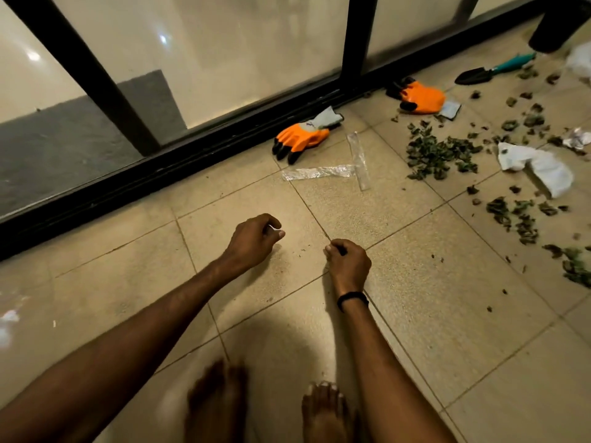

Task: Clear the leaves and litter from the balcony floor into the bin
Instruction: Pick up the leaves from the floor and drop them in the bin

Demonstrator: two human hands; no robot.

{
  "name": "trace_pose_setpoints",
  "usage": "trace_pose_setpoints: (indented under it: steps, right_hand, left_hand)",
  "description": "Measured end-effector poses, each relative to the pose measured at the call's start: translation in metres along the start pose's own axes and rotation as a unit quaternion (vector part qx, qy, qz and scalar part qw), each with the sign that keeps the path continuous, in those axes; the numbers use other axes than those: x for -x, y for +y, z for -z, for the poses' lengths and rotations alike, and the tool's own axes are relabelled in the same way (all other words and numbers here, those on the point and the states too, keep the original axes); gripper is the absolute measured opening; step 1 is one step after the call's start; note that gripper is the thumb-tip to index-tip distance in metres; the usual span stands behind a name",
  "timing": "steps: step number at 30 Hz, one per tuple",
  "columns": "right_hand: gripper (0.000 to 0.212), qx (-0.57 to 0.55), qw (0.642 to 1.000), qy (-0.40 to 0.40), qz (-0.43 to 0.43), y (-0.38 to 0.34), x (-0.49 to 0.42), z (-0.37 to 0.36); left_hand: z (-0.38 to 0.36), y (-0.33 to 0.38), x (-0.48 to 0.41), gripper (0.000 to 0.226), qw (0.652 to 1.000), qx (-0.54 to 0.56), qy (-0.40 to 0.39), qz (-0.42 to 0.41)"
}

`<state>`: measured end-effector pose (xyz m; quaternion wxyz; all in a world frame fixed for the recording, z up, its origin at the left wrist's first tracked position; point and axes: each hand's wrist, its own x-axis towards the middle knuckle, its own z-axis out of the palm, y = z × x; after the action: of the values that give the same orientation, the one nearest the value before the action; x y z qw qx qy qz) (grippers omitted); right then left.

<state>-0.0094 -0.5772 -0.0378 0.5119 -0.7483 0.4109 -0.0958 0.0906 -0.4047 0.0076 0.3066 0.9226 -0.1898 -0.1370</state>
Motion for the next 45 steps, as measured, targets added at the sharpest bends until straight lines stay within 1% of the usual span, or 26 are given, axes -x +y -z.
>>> trace_pose_setpoints:
  steps: [3, 5, 8, 12, 15, 19, 24, 28, 30, 33, 35, 37, 39, 41, 42, 43, 45]
  right_hand:
    - [0.007, 0.014, 1.000, -0.023, -0.004, 0.000, -0.003, 0.009]
    - [0.007, 0.015, 0.999, -0.040, 0.004, 0.000, -0.008, 0.013]
    - [0.008, 0.010, 0.998, -0.053, 0.017, 0.000, -0.020, 0.017]
    - [0.011, 0.010, 0.999, -0.032, 0.033, 0.007, -0.035, 0.026]
    - [0.013, 0.002, 1.000, 0.004, 0.027, 0.016, -0.038, 0.036]
    - [0.014, 0.041, 0.997, 0.066, 0.029, 0.035, -0.043, 0.047]
    - [0.016, 0.042, 0.985, 0.166, -0.007, 0.047, -0.046, 0.067]
    - [0.021, 0.033, 0.960, 0.274, -0.042, 0.059, -0.046, 0.094]
    - [0.023, 0.059, 0.948, 0.310, -0.044, 0.066, -0.043, 0.111]
    - [0.029, 0.109, 0.933, 0.339, -0.047, 0.084, -0.034, 0.135]
    - [0.030, 0.116, 0.921, 0.367, -0.065, 0.094, -0.027, 0.149]
    - [0.031, 0.114, 0.909, 0.391, -0.083, 0.101, -0.019, 0.162]
    - [0.032, 0.111, 0.904, 0.404, -0.090, 0.107, -0.013, 0.174]
    - [0.033, 0.116, 0.904, 0.402, -0.088, 0.114, -0.009, 0.187]
    - [0.033, 0.122, 0.904, 0.399, -0.087, 0.119, -0.008, 0.194]
    - [0.034, 0.126, 0.904, 0.398, -0.091, 0.124, -0.008, 0.200]
    - [0.037, 0.122, 0.902, 0.399, -0.114, 0.133, -0.009, 0.210]
  left_hand:
    - [-0.006, -0.005, -0.004, 0.021, 1.000, 0.002, -0.024, -0.009]
    - [-0.015, -0.006, -0.012, 0.022, 0.999, 0.005, -0.025, -0.019]
    - [-0.040, -0.002, -0.031, 0.027, 0.999, -0.007, -0.003, -0.045]
    - [-0.070, 0.011, -0.053, 0.039, 0.998, -0.010, 0.036, -0.052]
    - [-0.085, 0.017, -0.062, 0.042, 0.997, -0.049, 0.049, -0.043]
    - [-0.104, 0.017, -0.065, 0.047, 0.987, -0.131, 0.049, -0.084]
    - [-0.132, 0.028, -0.049, 0.061, 0.986, -0.130, 0.008, -0.104]
    - [-0.166, 0.057, -0.035, 0.063, 0.976, -0.121, -0.048, -0.176]
    - [-0.182, 0.075, -0.030, 0.062, 0.964, -0.120, -0.074, -0.227]
    - [-0.203, 0.105, -0.025, 0.068, 0.948, -0.120, -0.115, -0.270]
    - [-0.221, 0.130, -0.022, 0.072, 0.944, -0.124, -0.129, -0.276]
    - [-0.238, 0.156, -0.019, 0.071, 0.938, -0.128, -0.146, -0.287]
    - [-0.255, 0.182, -0.017, 0.067, 0.930, -0.106, -0.168, -0.311]
    - [-0.267, 0.203, -0.016, 0.062, 0.929, -0.047, -0.190, -0.314]
    - [-0.269, 0.209, -0.017, 0.060, 0.934, -0.019, -0.192, -0.302]
    - [-0.270, 0.211, -0.018, 0.059, 0.942, -0.010, -0.175, -0.288]
    - [-0.267, 0.205, -0.020, 0.060, 0.962, -0.051, -0.109, -0.245]
